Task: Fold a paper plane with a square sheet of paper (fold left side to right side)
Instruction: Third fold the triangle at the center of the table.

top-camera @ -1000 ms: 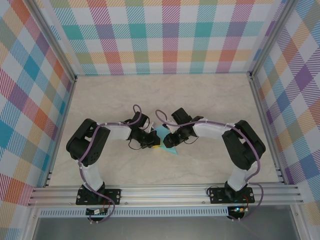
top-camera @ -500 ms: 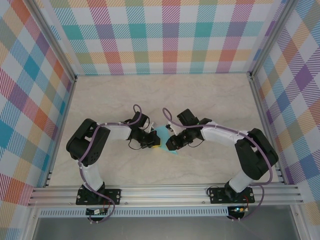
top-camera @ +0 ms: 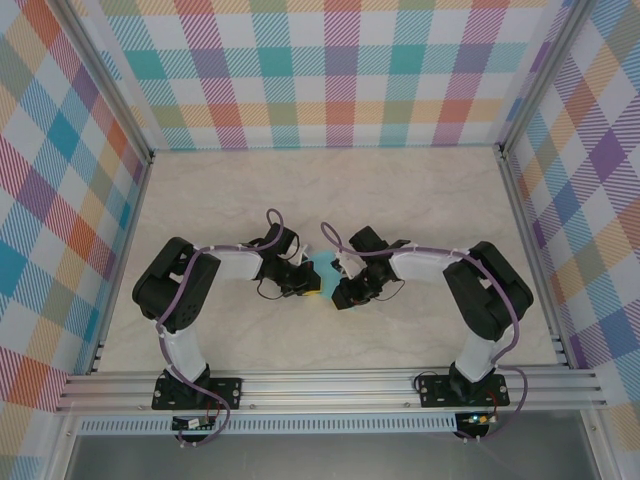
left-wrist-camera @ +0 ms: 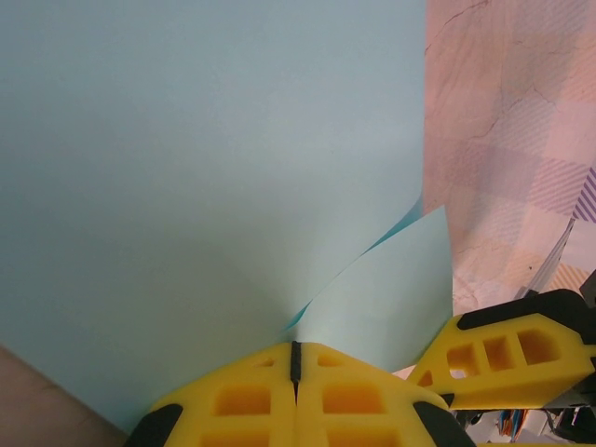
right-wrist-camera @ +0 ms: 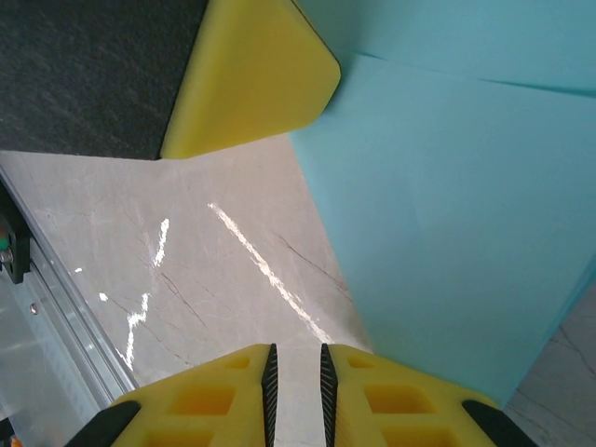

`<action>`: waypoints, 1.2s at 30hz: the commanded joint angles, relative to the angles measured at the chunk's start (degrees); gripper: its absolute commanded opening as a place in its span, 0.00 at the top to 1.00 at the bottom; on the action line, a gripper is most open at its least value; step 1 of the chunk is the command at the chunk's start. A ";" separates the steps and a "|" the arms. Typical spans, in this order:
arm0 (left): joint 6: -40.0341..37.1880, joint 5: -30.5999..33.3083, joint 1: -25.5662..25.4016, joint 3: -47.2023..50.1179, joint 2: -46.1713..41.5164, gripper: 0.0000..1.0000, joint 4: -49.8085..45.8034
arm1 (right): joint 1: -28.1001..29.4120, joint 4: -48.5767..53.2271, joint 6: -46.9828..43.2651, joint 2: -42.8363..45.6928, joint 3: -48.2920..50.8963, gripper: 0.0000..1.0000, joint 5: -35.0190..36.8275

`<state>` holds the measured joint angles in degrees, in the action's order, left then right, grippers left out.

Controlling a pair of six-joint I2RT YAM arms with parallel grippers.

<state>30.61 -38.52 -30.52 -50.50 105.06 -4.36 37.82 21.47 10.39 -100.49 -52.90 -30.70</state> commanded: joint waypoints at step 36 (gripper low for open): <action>-1.42 7.01 -0.40 -0.09 2.30 0.98 -5.13 | -3.03 0.93 14.75 10.93 4.56 1.00 0.81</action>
<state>30.35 -38.46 -30.63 -51.22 105.25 -5.34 34.26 21.58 21.32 -87.99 -45.95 -31.44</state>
